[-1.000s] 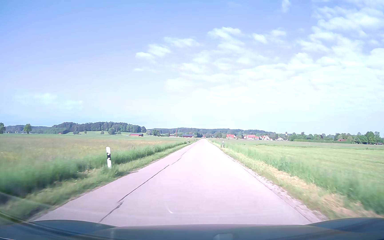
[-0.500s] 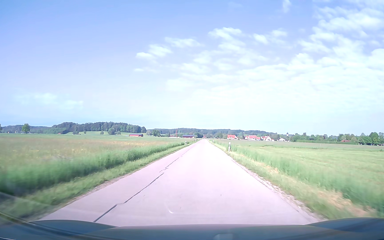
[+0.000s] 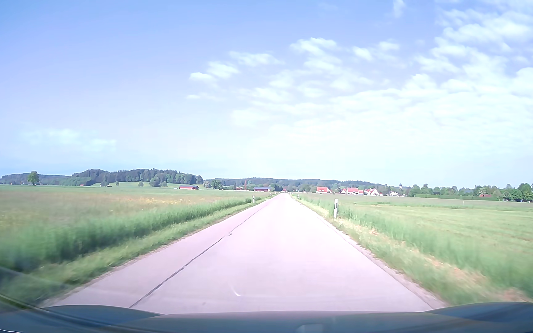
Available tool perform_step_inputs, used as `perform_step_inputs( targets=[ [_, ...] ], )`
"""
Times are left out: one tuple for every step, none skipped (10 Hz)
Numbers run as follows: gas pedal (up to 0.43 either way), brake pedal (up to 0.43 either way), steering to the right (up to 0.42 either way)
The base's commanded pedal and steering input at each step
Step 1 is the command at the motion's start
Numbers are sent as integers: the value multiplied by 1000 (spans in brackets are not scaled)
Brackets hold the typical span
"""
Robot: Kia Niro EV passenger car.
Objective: Follow the waypoints while adhering to traffic rules and regulations
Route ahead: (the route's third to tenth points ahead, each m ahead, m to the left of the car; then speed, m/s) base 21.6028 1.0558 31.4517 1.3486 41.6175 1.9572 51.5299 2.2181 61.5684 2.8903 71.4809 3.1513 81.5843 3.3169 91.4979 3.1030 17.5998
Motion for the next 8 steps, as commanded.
perform_step_inputs(
  targets=[
    [169,0,0],
    [169,0,0],
    [169,0,0],
    [169,0,0],
    [169,0,0],
    [169,0,0],
    [169,0,0],
    [169,0,0]
  ],
)
